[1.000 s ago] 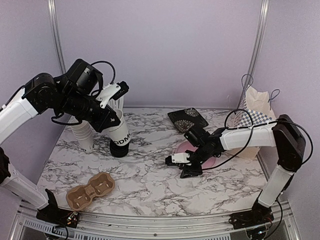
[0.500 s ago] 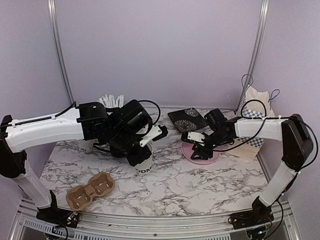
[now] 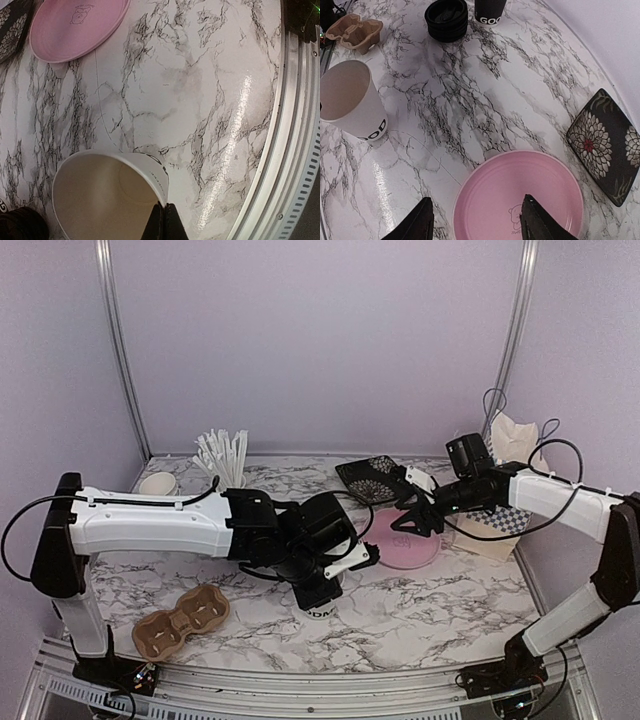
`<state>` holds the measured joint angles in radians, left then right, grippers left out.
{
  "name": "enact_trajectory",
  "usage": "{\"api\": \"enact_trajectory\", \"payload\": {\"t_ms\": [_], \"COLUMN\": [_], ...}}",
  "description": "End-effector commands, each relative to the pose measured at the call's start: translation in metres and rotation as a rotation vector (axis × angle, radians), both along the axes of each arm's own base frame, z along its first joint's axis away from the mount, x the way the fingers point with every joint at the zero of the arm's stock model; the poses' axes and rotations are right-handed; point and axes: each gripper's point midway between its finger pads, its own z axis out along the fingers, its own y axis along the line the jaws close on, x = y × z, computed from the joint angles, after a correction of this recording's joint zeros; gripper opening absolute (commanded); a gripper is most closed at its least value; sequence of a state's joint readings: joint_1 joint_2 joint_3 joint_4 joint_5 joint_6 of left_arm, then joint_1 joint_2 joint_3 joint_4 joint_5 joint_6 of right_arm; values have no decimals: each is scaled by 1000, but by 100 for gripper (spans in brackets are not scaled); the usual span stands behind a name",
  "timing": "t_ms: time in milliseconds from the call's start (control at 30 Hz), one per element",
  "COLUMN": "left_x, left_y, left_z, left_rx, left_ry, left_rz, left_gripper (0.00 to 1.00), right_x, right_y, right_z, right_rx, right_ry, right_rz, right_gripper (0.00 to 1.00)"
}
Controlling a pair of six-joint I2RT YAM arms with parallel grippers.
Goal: Pack the takeout coffee
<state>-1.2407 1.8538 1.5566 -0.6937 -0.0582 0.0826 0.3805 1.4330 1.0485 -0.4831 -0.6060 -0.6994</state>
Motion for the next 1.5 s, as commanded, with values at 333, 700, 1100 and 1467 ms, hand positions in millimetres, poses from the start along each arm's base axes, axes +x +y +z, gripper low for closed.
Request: {"api": "enact_trajectory", "payload": {"t_ms": [333, 700, 1100, 1467], "left_x": [5, 153, 190, 196], "left_y": [-5, 116, 162, 170], "left_z": [61, 42, -25, -62], "left_rx": [-119, 81, 245, 296], "left_ry": [-86, -250, -212, -156], "left_rz": [1, 722, 892, 905], "left_gripper": [47, 53, 59, 49], "right_x": [-1, -4, -6, -7], "right_y": [4, 3, 3, 3], "right_z": [-5, -13, -19, -25], "right_rx": [40, 36, 31, 24], "right_ry": [39, 60, 76, 91], "right_rz": [8, 10, 14, 21], "right_gripper": [57, 57, 57, 56]}}
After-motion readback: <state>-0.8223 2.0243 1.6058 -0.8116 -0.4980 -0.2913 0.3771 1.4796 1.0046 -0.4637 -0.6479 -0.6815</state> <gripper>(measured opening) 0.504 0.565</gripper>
